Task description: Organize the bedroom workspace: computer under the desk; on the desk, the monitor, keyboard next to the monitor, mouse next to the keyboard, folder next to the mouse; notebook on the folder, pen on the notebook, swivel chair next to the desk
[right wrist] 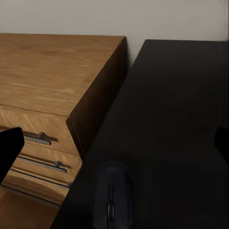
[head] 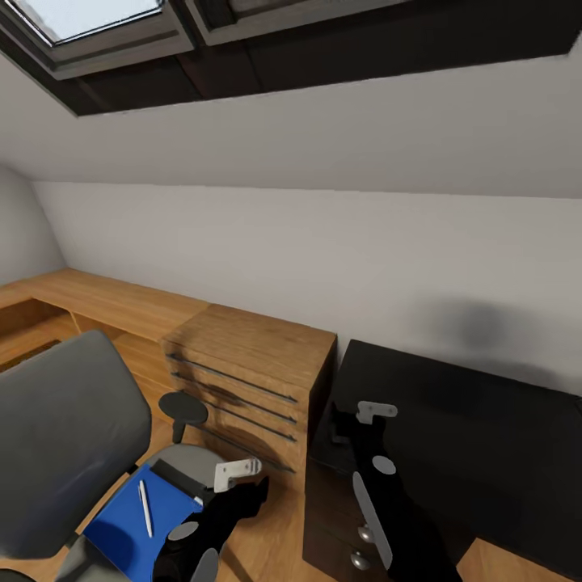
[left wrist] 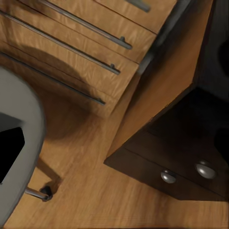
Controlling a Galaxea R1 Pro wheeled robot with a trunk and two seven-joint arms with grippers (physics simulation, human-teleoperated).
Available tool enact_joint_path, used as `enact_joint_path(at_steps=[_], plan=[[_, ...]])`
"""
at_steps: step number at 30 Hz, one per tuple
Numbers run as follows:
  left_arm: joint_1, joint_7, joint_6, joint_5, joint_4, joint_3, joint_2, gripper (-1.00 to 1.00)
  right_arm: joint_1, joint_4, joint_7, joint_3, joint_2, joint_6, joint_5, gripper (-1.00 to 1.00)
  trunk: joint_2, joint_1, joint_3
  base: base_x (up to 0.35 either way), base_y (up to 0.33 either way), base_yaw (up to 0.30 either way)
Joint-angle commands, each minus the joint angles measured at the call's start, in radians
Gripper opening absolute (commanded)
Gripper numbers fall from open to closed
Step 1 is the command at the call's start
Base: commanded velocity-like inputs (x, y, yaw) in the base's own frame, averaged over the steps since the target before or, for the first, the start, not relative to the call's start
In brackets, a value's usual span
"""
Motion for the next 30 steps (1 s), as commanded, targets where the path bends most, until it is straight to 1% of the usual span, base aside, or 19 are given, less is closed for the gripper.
enact_joint_path(at_steps=[1, 12, 21, 30], plan=[[0.001, 0.009, 0.003, 0.011, -0.003, -0.002, 0.000, 1.00, -0.001, -0.001, -0.006, 0.001, 0.000, 0.005, -0.005, 1.00, 0.006, -0.004, 0.002, 0.000, 0.000, -0.201], [0.005, 0.009, 0.002, 0.010, -0.002, -0.003, -0.001, 1.00, -0.001, 0.003, -0.005, -0.002, 0.000, 0.005, -0.005, 1.00, 0.083, -0.046, 0.037, 0.000, 0.000, -0.250], [0.005, 0.009, 0.002, 0.012, 0.001, -0.003, -0.001, 1.00, -0.001, 0.004, -0.005, -0.003, 0.000, 0.005, -0.005, 1.00, 0.083, -0.046, 0.037, 0.000, 0.000, -0.267], [0.005, 0.011, 0.002, 0.012, 0.023, -0.004, -0.002, 1.00, -0.001, 0.004, -0.005, -0.003, 0.000, 0.005, -0.005, 1.00, 0.083, -0.046, 0.037, 0.000, 0.000, -0.268]])
